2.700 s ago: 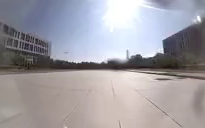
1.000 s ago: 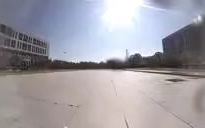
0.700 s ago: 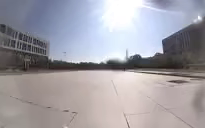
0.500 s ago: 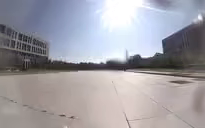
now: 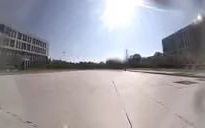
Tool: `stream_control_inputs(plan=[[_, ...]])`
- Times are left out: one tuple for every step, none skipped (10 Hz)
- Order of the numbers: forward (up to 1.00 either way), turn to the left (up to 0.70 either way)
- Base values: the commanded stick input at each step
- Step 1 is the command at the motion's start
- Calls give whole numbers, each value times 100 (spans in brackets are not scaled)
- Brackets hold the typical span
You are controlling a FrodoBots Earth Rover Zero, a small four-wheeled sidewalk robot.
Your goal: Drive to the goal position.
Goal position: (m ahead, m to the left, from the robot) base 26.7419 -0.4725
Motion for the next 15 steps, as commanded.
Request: stream_control_inputs(plan=[[70, 0], [70, 0], [70, 0], [70, 0], [70, 0], [70, 0], [70, 0], [70, 0], [70, 0], [70, 11], [70, 31], [70, 35], [70, 16], [70, 2], [70, 0]])
